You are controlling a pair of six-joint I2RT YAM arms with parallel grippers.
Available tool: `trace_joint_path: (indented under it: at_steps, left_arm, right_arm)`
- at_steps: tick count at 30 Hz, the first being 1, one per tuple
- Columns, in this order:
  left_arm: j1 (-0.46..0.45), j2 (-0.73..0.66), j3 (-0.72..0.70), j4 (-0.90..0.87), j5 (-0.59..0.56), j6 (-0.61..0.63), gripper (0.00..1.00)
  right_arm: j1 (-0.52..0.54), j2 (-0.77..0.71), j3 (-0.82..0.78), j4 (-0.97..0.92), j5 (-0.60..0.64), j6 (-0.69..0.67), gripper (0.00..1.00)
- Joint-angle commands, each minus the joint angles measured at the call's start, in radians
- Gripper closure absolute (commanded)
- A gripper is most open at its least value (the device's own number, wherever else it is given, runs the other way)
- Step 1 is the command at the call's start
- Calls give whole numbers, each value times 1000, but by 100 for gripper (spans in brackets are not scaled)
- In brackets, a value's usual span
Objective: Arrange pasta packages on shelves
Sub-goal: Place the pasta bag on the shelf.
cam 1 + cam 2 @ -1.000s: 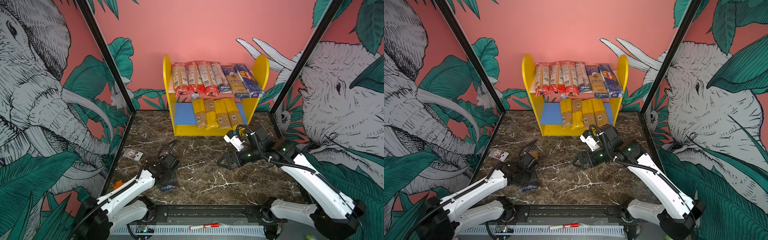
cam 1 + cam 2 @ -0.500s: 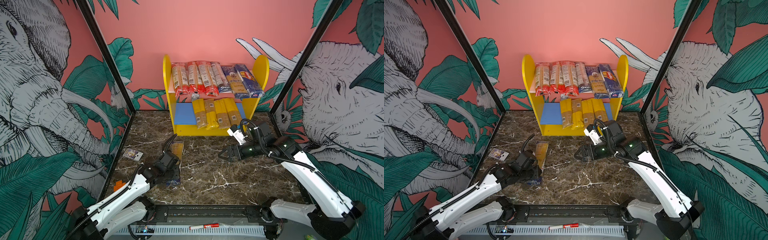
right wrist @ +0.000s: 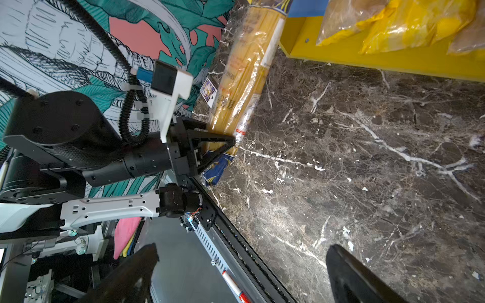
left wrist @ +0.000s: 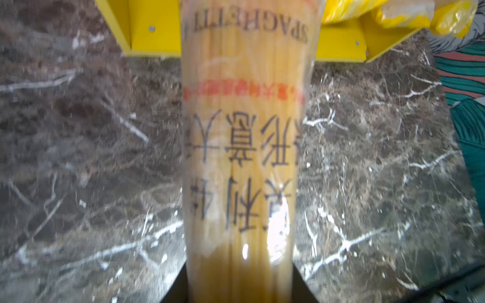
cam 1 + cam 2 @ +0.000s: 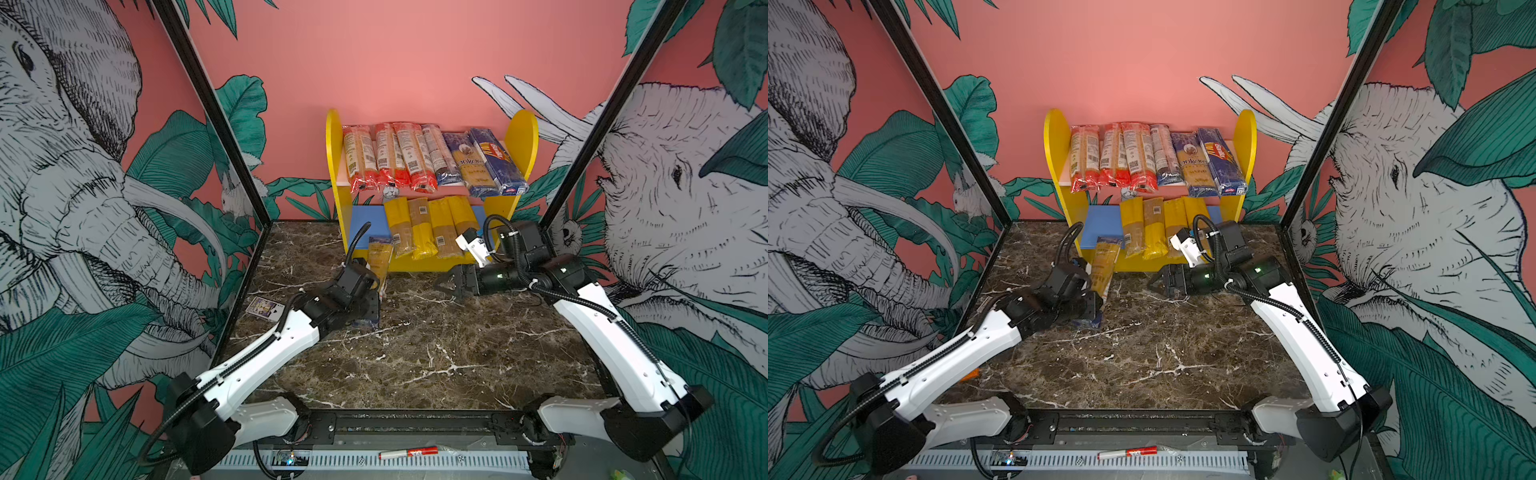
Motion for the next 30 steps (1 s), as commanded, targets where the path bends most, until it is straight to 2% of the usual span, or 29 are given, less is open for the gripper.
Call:
trace_joint_path:
  at_steps: [1,6,7,12,20,30]
  left_arm:
    - [-1,67,134,126,-85,79,100]
    - [22,225,301,124,-102,136,100]
    - [56,248,321,123,-96,135,100]
    - [141,342,420,156,-39,140,100]
    - [218,490,603,148,35,183,100]
    - [299,629,722,183,87,173,100]
  right_arm:
    - [-25,10,34,21,-39,-26,1]
    - [-66,10,43,9,-40,-38,1]
    - [-74,9,45,10,-40,-37,1]
    - [-109,16,62,8,-31,-33,1]
    - [-128,46,97,17,-9,-12,1]
    - [-132,57,114,30,30,28,1]
